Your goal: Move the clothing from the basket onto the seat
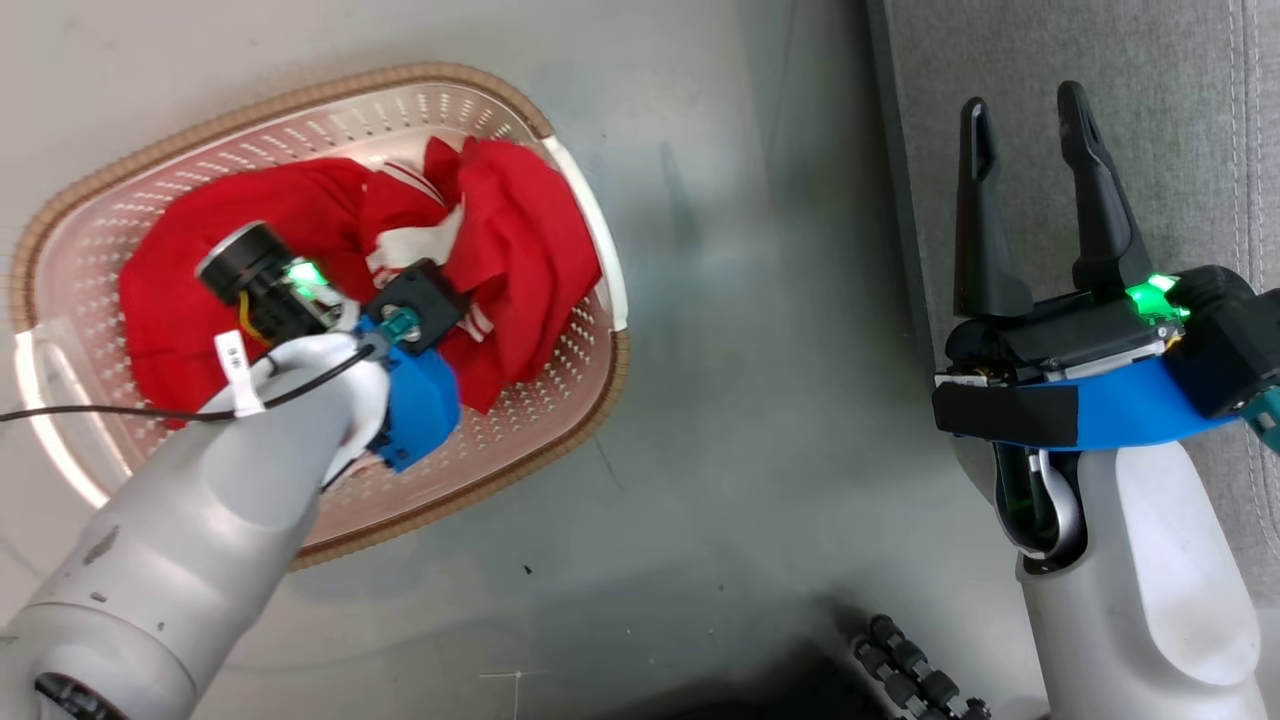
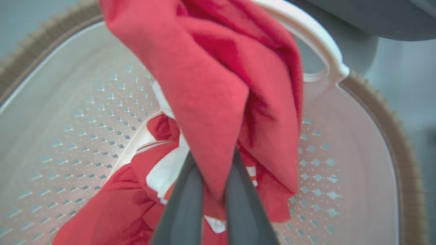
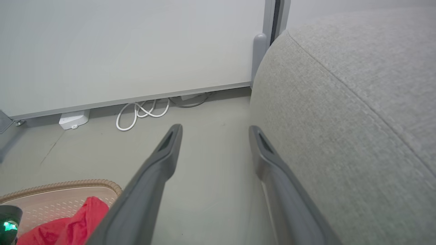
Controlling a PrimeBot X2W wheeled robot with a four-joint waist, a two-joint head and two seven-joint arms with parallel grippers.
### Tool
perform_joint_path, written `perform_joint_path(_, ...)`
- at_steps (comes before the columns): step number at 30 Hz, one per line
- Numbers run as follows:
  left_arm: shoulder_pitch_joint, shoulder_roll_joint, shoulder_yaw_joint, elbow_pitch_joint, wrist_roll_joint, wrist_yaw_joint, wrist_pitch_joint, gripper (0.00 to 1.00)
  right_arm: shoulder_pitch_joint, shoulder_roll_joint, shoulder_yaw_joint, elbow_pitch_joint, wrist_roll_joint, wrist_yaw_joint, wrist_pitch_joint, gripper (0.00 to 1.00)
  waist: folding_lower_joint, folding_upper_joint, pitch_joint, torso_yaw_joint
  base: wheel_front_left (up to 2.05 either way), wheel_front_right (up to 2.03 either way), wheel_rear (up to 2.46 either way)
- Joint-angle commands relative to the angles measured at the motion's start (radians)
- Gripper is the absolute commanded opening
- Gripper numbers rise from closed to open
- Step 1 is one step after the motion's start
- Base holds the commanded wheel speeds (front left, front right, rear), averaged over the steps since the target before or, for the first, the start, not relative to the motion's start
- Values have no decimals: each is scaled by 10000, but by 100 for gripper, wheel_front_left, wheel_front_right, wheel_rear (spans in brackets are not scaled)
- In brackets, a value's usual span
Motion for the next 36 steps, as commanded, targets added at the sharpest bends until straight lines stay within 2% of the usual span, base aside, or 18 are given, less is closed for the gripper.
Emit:
perform_joint_path(1,89,-46,202,-335,35,5,-35,0,-6,-22,-34,16,-132,-3,-4,100,0,0,-243,198,0,0,0)
perform_joint_path(8,539,-240,930,-1429,332,111,-35,0,170,-22,-54,121,-357,-3,-4,100,0,0,-923,669,0,0,0)
perform_joint_path(18,1887,-397,2395,-3095,862,182,-36,0,586,-25,-56,508,-700,-3,-4,100,0,0,-2546,1444,0,0,0)
perform_joint_path(30,3238,-652,4167,-4766,1293,123,-35,0,1353,-25,-17,956,-618,-3,-4,100,0,0,-4489,1903,0,0,0)
perform_joint_path(36,3346,-853,4636,-5301,1451,64,-36,0,1769,-23,-46,1145,-640,-3,-4,100,0,0,-5366,2069,0,0,0)
